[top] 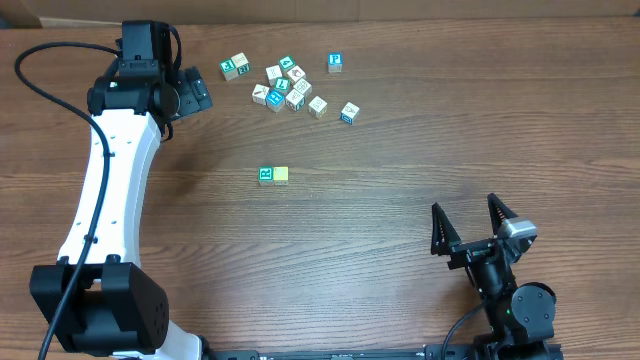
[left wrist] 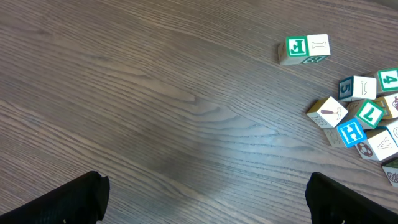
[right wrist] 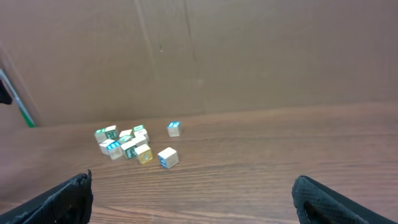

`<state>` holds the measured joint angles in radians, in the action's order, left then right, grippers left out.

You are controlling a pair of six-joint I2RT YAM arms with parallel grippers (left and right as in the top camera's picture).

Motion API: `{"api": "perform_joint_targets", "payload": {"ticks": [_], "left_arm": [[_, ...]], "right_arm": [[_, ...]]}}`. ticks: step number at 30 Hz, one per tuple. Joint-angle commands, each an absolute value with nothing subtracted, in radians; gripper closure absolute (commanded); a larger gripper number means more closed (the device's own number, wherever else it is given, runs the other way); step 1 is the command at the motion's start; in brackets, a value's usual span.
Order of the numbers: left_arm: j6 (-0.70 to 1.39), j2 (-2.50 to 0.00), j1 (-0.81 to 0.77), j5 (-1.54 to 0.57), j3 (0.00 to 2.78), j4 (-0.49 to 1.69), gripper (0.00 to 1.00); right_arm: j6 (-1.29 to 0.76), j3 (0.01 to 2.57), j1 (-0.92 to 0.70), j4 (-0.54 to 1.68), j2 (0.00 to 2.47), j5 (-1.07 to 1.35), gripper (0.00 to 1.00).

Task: Form a horizontal line
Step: 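Raise the right arm and move the right gripper over the cluster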

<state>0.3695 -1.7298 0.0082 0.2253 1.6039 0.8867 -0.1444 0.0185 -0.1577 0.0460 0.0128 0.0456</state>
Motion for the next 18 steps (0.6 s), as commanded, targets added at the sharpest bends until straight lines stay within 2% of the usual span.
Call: {"api": "perform_joint_targets", "payload": {"ticks": [1,9,18], "left_arm": [[0.366,-1.732,0.006,0.243,1.605,0.886,0.00],[0.366,-1.732,0.006,0.243,1.605,0.886,0.00],[0.366,-1.732,0.006,0.243,1.605,0.886,0.00]], "right_arm": [[-0.222,0.061,-0.155,0.063,0.003,0.055,0.00],[-0.267,0.243,-0.155,0.196,0.035,0.055,0.00],[-0.375,0.583,-0.156,0.292,0.261,0.138,0.00]]}}
